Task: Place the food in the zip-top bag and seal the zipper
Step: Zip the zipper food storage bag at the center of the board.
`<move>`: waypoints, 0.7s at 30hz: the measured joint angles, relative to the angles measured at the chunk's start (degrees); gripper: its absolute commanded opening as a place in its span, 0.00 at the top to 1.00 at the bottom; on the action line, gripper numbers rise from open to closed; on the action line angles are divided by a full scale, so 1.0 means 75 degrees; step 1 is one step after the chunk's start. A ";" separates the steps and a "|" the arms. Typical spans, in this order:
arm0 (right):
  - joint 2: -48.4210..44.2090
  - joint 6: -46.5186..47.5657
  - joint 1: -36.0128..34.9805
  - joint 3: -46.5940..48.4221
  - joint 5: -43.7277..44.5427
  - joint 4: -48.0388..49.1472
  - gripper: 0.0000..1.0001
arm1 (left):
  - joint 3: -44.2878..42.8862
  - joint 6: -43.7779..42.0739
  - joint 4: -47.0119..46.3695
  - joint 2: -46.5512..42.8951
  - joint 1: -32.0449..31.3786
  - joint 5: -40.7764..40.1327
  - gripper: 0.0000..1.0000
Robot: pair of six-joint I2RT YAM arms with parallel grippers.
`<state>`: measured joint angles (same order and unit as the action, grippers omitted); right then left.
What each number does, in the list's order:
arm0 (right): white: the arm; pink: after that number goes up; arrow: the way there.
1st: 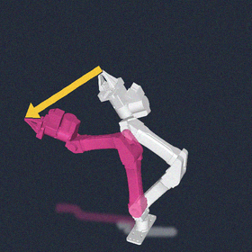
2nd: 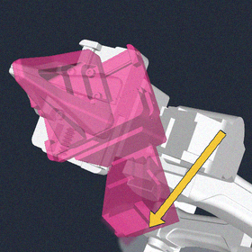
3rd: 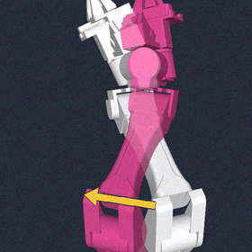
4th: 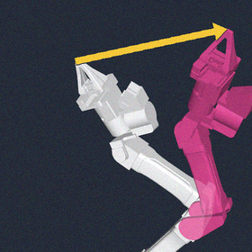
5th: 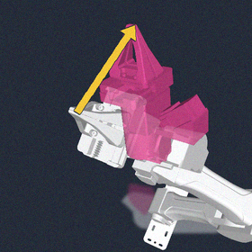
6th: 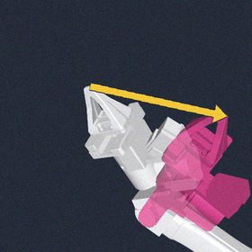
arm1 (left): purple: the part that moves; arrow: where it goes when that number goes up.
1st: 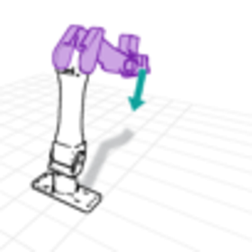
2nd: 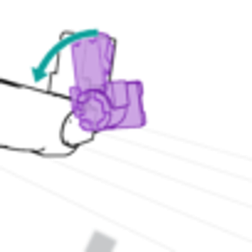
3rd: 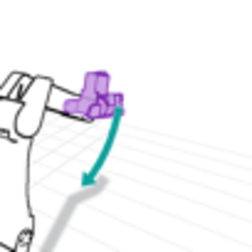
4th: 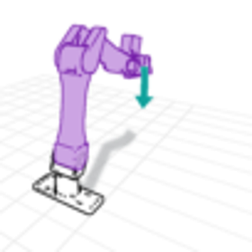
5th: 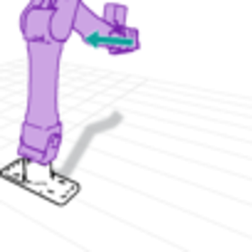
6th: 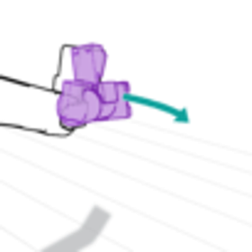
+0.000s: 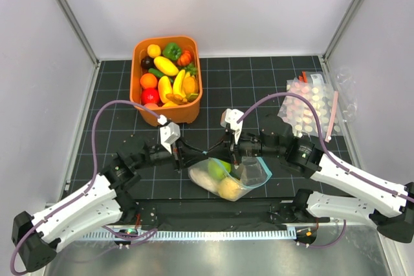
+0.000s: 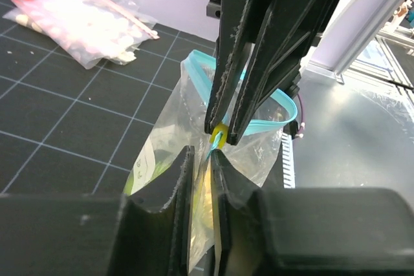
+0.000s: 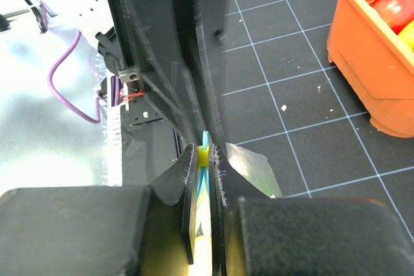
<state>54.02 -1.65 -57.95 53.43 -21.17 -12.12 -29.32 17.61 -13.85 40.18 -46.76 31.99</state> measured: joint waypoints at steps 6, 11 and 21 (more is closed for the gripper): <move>-0.0003 0.0000 0.0000 0.0000 0.0082 -0.0026 0.99 | -0.0003 -0.0020 0.0055 0.0070 -0.0006 0.0015 1.00; 0.0003 0.0000 0.0000 0.0000 0.0137 0.0012 0.99 | 0.0000 -0.0023 0.0146 -0.0090 -0.0023 -0.0140 1.00; 0.0306 0.0003 -0.0009 0.0050 0.0513 0.0181 0.99 | 0.0254 -0.0032 0.0595 -0.0927 -0.0058 -0.1294 1.00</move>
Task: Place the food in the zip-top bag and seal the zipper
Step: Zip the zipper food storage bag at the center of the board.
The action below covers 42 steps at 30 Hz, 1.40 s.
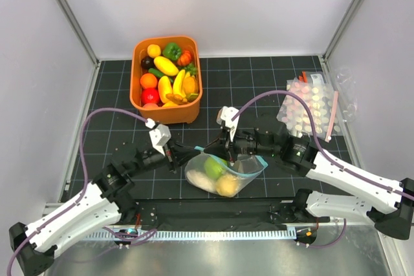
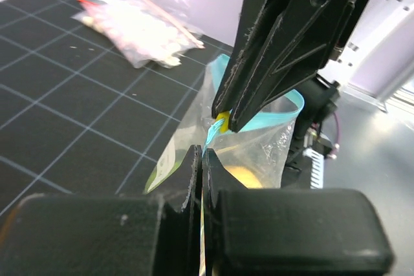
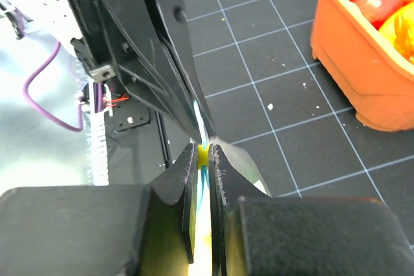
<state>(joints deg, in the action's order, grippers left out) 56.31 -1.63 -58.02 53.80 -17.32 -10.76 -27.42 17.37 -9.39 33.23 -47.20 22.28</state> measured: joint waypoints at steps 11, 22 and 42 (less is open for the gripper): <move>0.0347 -0.0003 0.0000 0.0184 0.0580 -0.0265 0.99 | 0.0431 0.0114 0.1003 -0.1813 -0.0055 -0.3281 1.00; 0.0889 -0.0026 0.0000 0.0510 0.1323 -0.0868 0.99 | 0.0373 0.0723 0.2754 -0.2602 -0.0184 -0.7755 1.00; 0.1390 -0.0504 -0.0061 0.1023 0.3069 -0.1547 0.99 | 0.0373 0.0251 0.2967 -0.2736 -0.0857 -0.9929 0.97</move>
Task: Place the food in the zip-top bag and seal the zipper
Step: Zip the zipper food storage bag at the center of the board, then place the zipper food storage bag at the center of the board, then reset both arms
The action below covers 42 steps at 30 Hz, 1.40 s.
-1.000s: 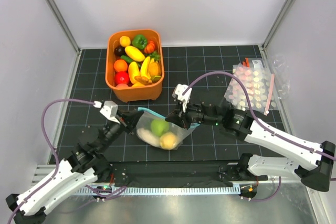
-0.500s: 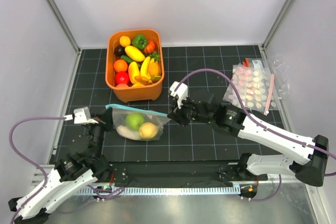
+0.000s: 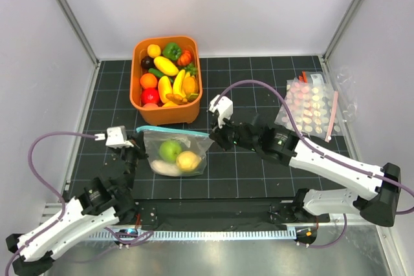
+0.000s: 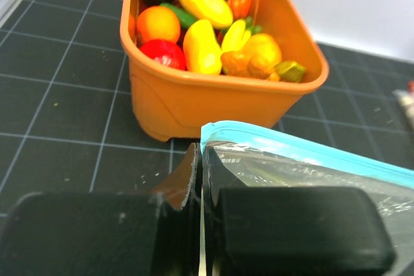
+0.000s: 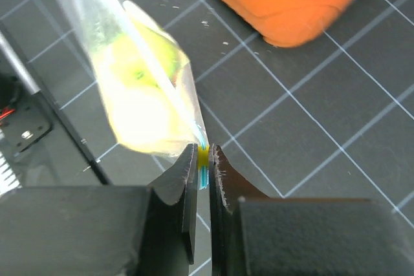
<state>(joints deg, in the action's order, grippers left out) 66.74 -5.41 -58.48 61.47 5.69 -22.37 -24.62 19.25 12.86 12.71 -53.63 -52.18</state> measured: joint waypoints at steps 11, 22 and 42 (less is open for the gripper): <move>0.1215 -0.0399 0.1306 0.0370 0.0752 0.0638 0.97 | -0.0329 -0.0064 -0.0227 0.1845 0.0117 -0.0796 0.66; 0.1128 -0.0627 0.1355 0.0227 0.1614 0.1801 0.22 | -0.0495 0.0111 -0.0440 0.2197 0.0207 -0.1064 0.00; -0.2710 -0.2349 0.1370 -0.3605 0.6216 0.3643 0.01 | -0.0020 0.1183 -0.0420 0.0612 0.0204 -0.0210 0.00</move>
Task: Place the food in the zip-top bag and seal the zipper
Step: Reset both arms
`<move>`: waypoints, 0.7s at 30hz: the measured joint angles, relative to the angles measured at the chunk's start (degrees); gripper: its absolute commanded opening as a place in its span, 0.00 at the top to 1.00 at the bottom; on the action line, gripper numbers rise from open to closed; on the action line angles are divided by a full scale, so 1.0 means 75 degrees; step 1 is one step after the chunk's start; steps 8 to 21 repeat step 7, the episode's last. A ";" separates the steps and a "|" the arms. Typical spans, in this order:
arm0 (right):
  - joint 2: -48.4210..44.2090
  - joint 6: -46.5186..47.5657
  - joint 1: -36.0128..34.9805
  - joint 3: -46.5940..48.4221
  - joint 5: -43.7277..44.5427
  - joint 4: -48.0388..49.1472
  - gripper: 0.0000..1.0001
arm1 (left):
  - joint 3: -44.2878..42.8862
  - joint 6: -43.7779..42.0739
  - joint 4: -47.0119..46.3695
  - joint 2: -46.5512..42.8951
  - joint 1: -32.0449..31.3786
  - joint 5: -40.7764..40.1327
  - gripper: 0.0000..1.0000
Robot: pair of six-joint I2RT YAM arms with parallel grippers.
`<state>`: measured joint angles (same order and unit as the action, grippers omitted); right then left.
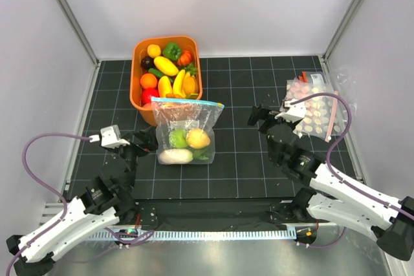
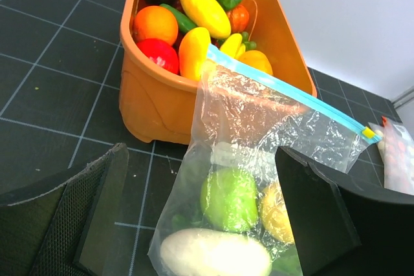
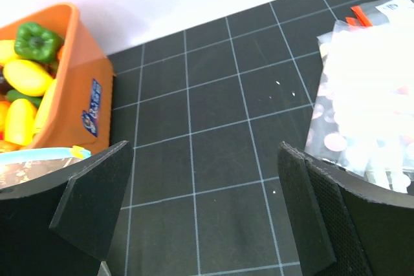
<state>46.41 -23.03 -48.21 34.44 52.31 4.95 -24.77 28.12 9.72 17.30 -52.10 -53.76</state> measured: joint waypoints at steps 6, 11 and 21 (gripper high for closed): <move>0.0376 -0.0117 0.0003 0.0227 0.0012 -0.0143 0.00 | 0.0152 0.0000 -0.0041 -0.0425 0.0000 -0.0050 0.00; 0.0405 -0.0114 0.0003 0.0239 -0.0044 -0.0140 0.00 | 0.0152 0.0000 -0.0058 -0.0443 0.0000 -0.0073 0.00; 0.0405 -0.0114 0.0003 0.0239 -0.0044 -0.0140 0.00 | 0.0152 0.0000 -0.0058 -0.0443 0.0000 -0.0073 0.00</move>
